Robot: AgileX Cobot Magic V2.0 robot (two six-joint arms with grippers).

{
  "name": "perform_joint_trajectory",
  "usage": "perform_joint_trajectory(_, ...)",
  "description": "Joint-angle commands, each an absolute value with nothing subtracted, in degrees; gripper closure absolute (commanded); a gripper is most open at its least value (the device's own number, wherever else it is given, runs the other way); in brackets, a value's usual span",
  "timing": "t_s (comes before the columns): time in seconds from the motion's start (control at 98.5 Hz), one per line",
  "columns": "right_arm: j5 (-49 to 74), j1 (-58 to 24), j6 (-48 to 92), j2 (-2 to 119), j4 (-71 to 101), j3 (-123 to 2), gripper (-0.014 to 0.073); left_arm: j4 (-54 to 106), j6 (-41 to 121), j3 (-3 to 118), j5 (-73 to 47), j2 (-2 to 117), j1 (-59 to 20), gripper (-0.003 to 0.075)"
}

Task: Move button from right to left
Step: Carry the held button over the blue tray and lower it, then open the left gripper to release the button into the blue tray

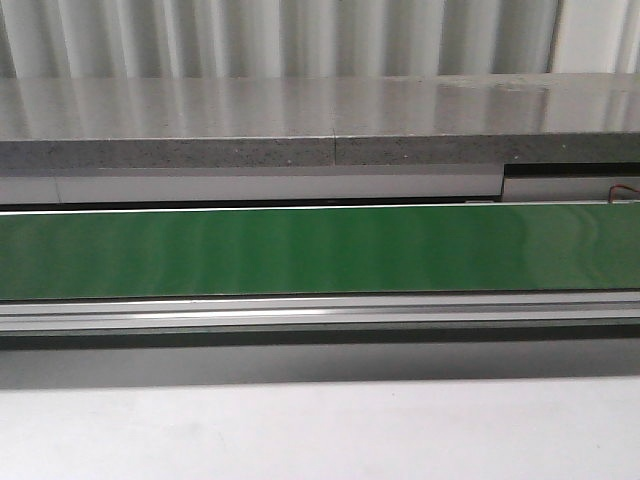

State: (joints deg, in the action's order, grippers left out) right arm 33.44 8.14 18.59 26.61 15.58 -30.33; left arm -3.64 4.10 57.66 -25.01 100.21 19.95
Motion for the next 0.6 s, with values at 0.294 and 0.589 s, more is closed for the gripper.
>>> perform_joint_trajectory(0.294,29.54,8.14,19.13,26.71,16.58,-31.80,0.0661,-2.26,5.71,59.25,-22.40,97.67,20.14,0.0329)
perform_joint_trajectory(0.589,29.54,8.14,19.13,26.71,16.58,-31.80,0.0661,-1.85,5.71,59.25,-22.40,97.67,20.14,0.0330)
